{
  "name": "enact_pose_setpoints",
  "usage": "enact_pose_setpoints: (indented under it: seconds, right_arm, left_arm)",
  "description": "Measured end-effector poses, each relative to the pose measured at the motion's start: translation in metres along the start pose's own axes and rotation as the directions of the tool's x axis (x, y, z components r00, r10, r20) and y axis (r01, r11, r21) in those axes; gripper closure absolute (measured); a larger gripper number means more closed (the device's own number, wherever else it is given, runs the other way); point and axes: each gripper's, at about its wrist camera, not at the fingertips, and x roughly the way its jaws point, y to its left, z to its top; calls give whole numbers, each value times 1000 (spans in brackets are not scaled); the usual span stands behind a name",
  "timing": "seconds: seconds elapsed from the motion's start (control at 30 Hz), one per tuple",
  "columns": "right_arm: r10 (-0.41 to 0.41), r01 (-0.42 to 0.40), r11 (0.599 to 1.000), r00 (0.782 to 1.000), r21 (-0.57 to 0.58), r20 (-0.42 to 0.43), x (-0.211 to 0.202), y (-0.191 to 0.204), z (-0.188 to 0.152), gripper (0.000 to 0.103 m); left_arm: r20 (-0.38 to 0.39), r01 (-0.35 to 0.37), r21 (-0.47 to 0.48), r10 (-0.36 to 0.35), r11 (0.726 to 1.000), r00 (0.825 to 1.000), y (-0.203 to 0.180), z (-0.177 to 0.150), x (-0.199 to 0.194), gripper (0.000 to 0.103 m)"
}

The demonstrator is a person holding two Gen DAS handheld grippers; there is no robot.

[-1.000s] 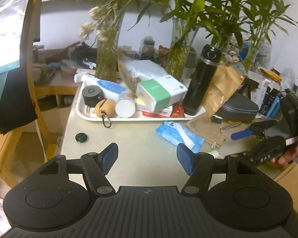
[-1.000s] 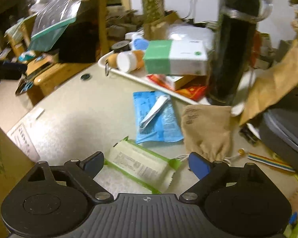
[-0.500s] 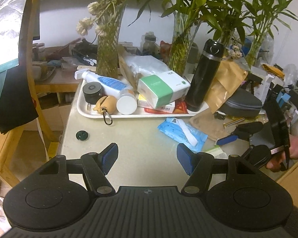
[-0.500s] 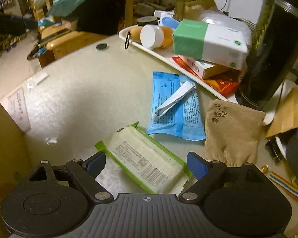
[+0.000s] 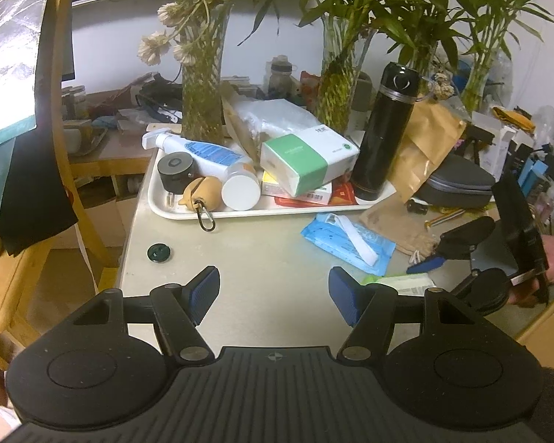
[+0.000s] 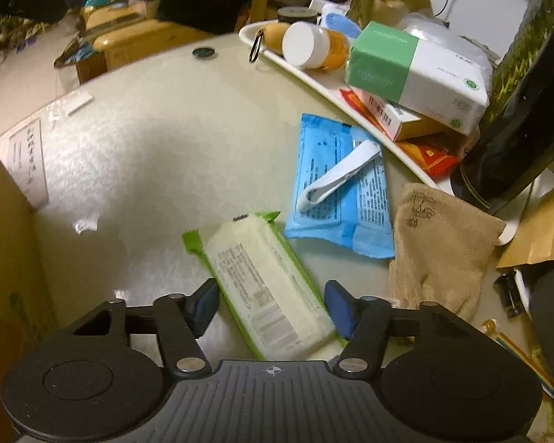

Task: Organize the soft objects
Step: 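Close the right tool on the green-edged wipes pack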

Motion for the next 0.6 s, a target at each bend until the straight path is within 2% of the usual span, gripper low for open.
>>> enact_pose_setpoints:
  seconds: [0.1, 0.17, 0.4, 0.6]
  right_arm:
    - [18, -20, 999, 999, -30, -48, -3, 4, 2, 49]
    - [37, -40, 998, 998, -47, -59, -3, 9, 2, 49]
    - [51, -52, 998, 999, -36, -13, 1, 10, 3, 48]
    - [71, -72, 996, 997, -60, -17, -1, 12, 4, 52]
  left_arm:
    - [7, -5, 13, 5, 1000, 1000, -1, 0, -1, 38]
    - [8, -11, 24, 11, 1000, 1000, -2, 0, -1, 38]
    - [7, -18, 40, 17, 999, 1000, -4, -1, 0, 38]
    - [6, -5, 37, 5, 999, 1000, -4, -1, 1, 38]
